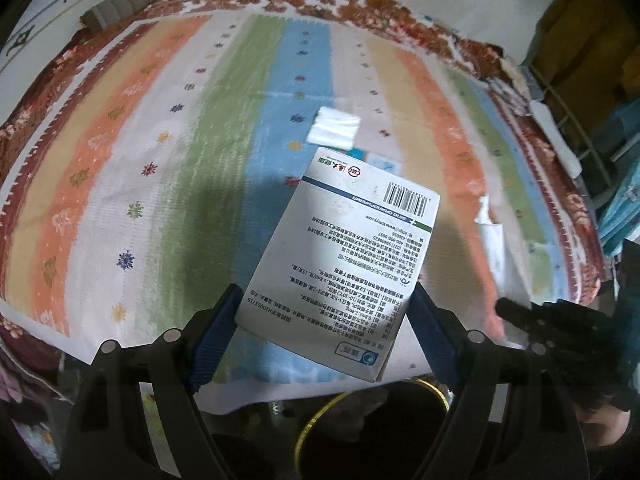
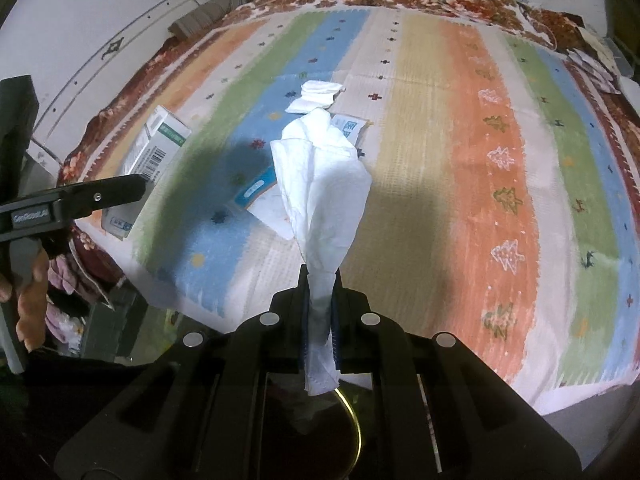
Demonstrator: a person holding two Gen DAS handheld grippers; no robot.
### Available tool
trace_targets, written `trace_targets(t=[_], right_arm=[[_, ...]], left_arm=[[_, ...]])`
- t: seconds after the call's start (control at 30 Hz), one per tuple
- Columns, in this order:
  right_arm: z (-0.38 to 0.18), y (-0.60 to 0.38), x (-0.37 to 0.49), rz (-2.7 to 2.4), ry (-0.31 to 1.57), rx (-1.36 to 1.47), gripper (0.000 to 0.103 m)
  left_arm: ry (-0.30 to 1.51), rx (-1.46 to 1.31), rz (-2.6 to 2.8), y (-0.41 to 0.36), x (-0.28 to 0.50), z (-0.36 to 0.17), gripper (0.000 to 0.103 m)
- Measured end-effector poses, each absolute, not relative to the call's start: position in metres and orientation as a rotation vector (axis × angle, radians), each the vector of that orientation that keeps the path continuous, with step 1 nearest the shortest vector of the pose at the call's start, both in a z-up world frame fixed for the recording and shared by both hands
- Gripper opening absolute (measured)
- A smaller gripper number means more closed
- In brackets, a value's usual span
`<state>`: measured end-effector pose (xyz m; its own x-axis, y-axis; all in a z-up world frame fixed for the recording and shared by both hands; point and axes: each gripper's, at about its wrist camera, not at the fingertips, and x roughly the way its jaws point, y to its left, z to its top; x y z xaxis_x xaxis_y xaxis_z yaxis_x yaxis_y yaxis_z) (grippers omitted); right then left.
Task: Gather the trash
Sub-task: 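Carry the box with the left tool while the right tool carries the cloth to the bin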
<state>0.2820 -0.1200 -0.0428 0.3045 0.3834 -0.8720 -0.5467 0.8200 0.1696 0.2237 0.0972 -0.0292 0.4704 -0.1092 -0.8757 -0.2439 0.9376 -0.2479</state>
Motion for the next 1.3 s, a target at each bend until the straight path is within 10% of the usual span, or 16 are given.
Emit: trace_targets(t=[1.3], right_arm=[[-0.006,-0.156,0.128,0.696,0.859,-0.119,0.008]], left_arm=[[0.827,-0.460,-0.051,0.024,0.081,0.004,0.080]])
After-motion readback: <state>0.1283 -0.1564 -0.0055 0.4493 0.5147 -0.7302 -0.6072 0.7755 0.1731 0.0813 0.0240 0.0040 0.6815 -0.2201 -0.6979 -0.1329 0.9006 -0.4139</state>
